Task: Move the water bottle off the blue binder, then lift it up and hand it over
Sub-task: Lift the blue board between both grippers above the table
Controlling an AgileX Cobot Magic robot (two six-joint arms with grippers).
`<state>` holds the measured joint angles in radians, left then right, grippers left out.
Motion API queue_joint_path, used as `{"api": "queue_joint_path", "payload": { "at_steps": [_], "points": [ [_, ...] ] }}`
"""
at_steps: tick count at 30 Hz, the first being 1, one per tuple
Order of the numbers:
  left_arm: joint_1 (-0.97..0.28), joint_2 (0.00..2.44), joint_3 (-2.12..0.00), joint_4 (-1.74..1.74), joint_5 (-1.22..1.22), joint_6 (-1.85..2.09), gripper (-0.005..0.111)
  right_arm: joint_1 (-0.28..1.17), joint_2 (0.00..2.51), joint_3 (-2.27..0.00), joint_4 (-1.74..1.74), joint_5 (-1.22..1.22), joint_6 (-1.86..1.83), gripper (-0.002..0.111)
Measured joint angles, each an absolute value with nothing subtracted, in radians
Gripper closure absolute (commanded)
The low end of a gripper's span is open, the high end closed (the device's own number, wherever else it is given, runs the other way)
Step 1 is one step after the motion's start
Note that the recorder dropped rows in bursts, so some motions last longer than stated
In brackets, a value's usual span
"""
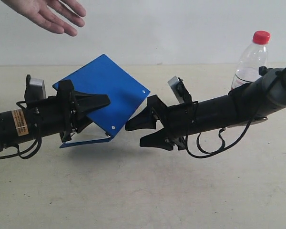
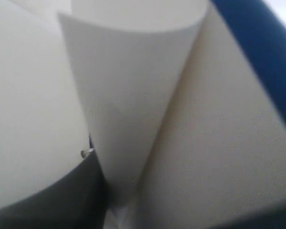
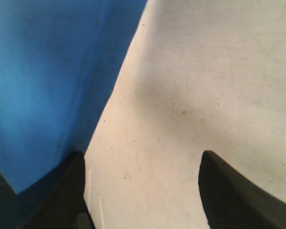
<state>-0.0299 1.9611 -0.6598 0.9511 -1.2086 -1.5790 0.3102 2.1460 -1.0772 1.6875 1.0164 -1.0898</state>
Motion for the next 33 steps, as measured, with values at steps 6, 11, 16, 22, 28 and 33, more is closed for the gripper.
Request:
{"api": "queue_joint_path", "payload": {
  "at_steps": [6, 11, 16, 22, 28, 33],
  "points": [
    [-0.028, 1.951, -0.660, 0.932, -1.219, -1.583, 0.102, 0.306, 2.155, -1.077, 1.695, 1.111, -1.163, 0.048],
    [-0.030, 1.953, -0.660, 0.946, -1.193, -1.583, 0.102, 0.310, 2.151, -1.077, 1.732, 1.197, -1.178, 0.048],
    [-0.030, 1.953, -0.660, 0.918, -1.189, -1.583, 0.102, 0.310, 2.151, -1.077, 1.736, 1.206, -1.183, 0.048],
    [-0.030, 1.953, -0.660, 0.946, -1.187, -1.583, 0.102, 0.310, 2.156, -1.077, 1.738, 1.208, -1.218, 0.048],
    [-0.030, 1.953, -0.660, 1.013, -1.185, -1.583, 0.102, 0.310, 2.249, -1.122, 1.738, 1.212, -1.265, 0.048],
    [-0.030, 1.953, -0.660, 1.104, -1.186, -1.592, 0.102, 0.310, 2.263, -1.233, 1.718, 1.211, -1.291, 0.048]
  ]
}}
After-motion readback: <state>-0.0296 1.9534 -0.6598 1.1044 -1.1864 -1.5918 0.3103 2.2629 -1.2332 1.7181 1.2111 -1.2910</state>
